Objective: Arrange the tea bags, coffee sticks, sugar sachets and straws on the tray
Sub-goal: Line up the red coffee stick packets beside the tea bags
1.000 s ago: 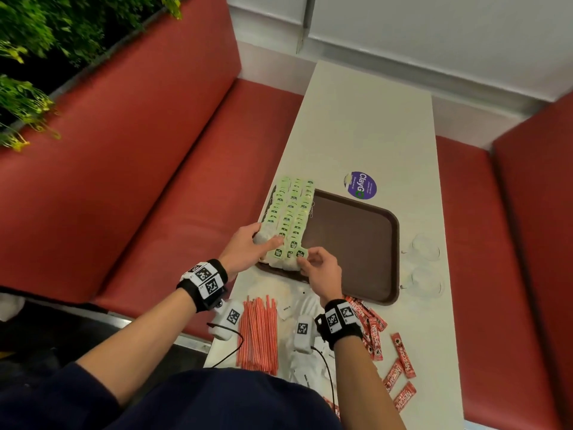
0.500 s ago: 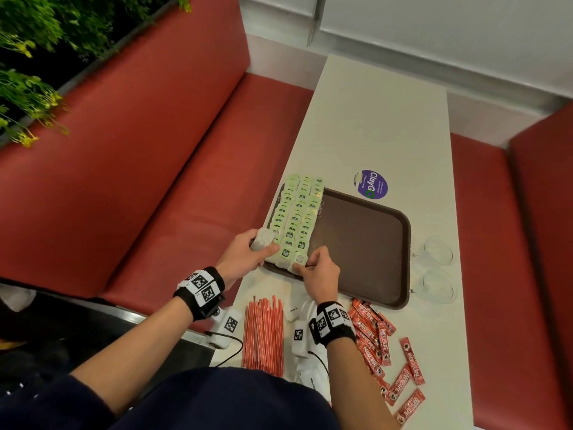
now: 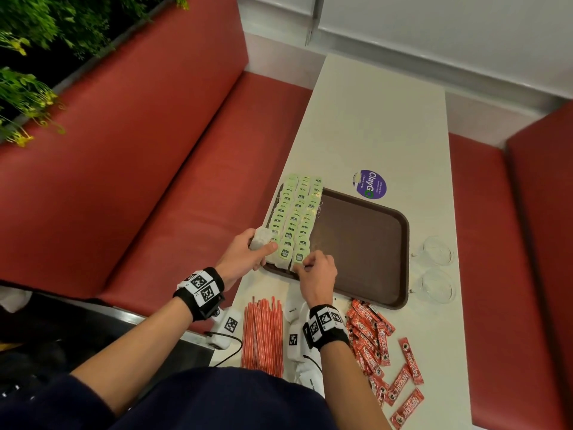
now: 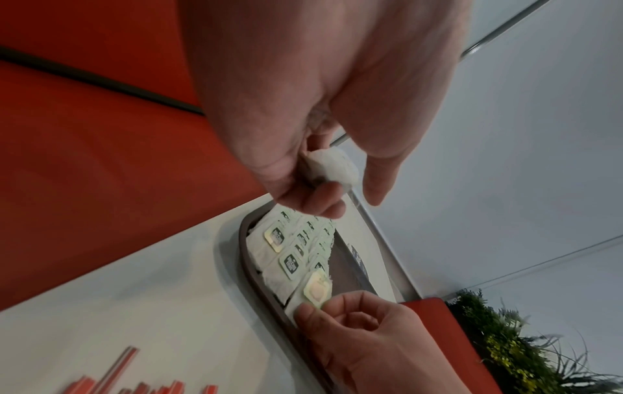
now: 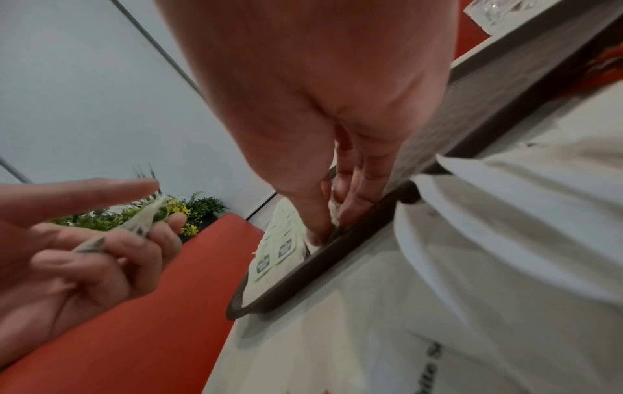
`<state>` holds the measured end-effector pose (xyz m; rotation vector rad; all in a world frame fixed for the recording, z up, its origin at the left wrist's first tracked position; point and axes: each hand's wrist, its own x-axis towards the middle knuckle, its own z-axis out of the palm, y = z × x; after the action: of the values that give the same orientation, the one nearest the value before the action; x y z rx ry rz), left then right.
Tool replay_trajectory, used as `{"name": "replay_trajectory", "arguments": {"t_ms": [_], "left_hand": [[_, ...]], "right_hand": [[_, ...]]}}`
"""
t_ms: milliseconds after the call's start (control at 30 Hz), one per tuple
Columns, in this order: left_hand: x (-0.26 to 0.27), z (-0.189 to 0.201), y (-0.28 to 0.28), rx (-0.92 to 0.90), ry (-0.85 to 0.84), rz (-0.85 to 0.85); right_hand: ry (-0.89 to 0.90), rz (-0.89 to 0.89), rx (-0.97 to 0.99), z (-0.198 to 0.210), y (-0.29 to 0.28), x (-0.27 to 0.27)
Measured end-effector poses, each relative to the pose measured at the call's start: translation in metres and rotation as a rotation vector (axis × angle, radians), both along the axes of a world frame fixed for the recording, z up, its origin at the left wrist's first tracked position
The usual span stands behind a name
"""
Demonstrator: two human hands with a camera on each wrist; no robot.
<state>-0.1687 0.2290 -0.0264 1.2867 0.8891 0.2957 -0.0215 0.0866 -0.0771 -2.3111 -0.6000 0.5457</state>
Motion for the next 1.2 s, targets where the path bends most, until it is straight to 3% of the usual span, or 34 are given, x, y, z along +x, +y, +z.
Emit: {"name": "replay_trajectory", "arguments": {"t_ms": [167, 567, 933, 1000, 1100, 1200], "left_hand": [[0.004, 0.0, -0.002, -0.071, -0.007, 0.024], [-0.001, -0.005, 0.0, -0.049, 0.1, 0.035], [-0.005, 0.002, 0.006, -0.083, 0.071, 0.004], [-0.004, 0.001, 0.006, -0.061, 0.078, -0.009], [-0.004, -0.002, 0.005, -0.029, 0.089, -0.06], [-0.001, 0.003, 0.002, -0.027, 0.1, -0.134]], "right_hand": [[-0.001, 0.027, -0.041, 0.004, -0.003, 0.0], [-0.419, 0.374, -0.242, 0.01, 0.028, -0.001], [-0.42, 0.328, -0.238, 0.008, 0.034, 0.001], [-0.316, 0.295, -0.119, 0.013, 0.035, 0.003], [0.02, 0.244, 0.18, 0.034, 0.037, 0.001], [0.344, 0.313, 0.266, 0.059, 0.034, 0.001]]}}
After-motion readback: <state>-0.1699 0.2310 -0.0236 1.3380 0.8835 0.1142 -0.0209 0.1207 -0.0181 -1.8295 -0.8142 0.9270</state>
